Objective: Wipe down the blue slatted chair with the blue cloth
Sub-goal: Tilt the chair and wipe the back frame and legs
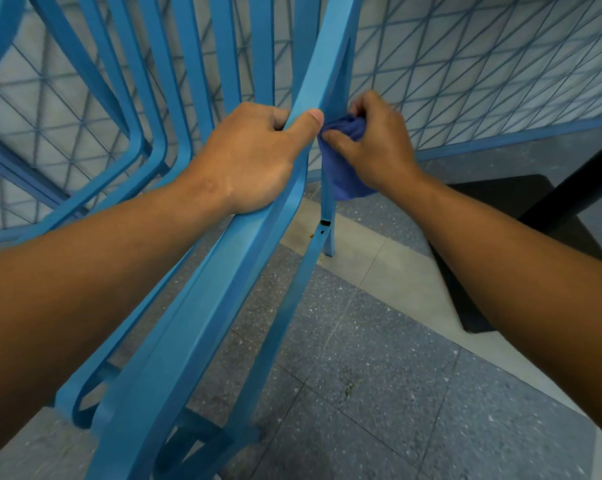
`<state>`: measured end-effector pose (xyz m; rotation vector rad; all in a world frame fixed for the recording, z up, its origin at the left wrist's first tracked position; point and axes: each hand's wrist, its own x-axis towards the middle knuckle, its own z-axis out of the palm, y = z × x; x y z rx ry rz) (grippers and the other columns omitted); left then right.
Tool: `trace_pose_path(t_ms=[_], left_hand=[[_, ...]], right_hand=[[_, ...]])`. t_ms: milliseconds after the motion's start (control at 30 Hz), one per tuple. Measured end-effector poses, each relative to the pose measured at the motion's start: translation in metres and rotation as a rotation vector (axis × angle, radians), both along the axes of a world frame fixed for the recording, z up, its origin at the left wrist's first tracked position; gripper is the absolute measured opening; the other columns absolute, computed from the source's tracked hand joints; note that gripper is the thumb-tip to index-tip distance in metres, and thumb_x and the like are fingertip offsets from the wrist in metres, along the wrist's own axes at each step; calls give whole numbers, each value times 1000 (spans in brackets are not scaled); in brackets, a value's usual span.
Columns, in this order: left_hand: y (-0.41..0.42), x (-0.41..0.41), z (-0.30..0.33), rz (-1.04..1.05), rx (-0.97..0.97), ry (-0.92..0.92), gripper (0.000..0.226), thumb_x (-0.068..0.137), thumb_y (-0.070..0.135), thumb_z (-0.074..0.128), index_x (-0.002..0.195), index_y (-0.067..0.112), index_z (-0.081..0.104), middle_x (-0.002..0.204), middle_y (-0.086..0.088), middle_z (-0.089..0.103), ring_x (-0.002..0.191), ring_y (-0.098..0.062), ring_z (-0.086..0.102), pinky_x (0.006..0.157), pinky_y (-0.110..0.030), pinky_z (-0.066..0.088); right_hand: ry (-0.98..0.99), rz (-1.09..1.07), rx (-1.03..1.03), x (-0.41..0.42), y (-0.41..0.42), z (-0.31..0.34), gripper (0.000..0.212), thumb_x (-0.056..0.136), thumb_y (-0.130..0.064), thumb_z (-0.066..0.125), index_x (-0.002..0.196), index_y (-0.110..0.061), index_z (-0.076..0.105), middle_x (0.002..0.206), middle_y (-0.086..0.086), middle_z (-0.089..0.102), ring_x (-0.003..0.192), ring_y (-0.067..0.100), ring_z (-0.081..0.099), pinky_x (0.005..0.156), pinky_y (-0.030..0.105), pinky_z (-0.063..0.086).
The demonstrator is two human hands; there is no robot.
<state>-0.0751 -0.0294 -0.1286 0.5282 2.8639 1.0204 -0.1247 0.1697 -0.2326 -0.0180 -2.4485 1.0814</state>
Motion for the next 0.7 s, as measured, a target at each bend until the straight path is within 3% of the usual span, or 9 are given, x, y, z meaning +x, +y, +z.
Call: trace_pose_path(t_ms=[100, 233, 367, 533, 700], left_hand=[[-1, 0, -1, 1, 10, -4, 56, 102, 54, 46, 63, 16, 38, 42, 5, 27, 38, -13, 28, 39, -25, 21], [-2, 0, -2, -9, 44, -11, 64, 102, 55, 47, 76, -3, 47, 54, -1, 30, 43, -13, 27, 43, -27, 22], [-2, 1, 0, -12, 52, -17, 56, 102, 54, 47, 71, 8, 44, 56, 0, 28, 43, -12, 25, 43, -27, 21], [-1, 1, -1, 8, 27, -17, 65, 101, 57, 47, 81, -5, 50, 55, 1, 30, 45, -13, 27, 49, -32, 24], [-1, 1, -2, 13, 34, -24, 66, 100, 58, 46, 85, -6, 55, 63, -7, 36, 49, -16, 33, 50, -32, 26]], right_hand=[[-167, -22, 104, 0, -4, -40, 37, 83, -46, 72, 90, -23, 43, 80, -7, 55, 75, 19, 54, 59, 32, 32], [-348, 10, 156, 9, 4, -80, 30, 89, -40, 70, 93, -20, 48, 72, -10, 48, 77, 21, 55, 53, 25, 29], [-213, -12, 148, 3, 4, -57, 34, 82, -48, 72, 89, -23, 50, 79, -4, 57, 79, 21, 57, 62, 33, 41], [42, -48, 56, -6, 5, 0, 36, 76, -54, 71, 86, -26, 51, 78, -5, 60, 76, 16, 57, 62, 33, 41], [-72, -47, 101, -4, 0, -30, 37, 79, -51, 72, 87, -25, 47, 76, -9, 55, 73, 13, 51, 59, 33, 37]])
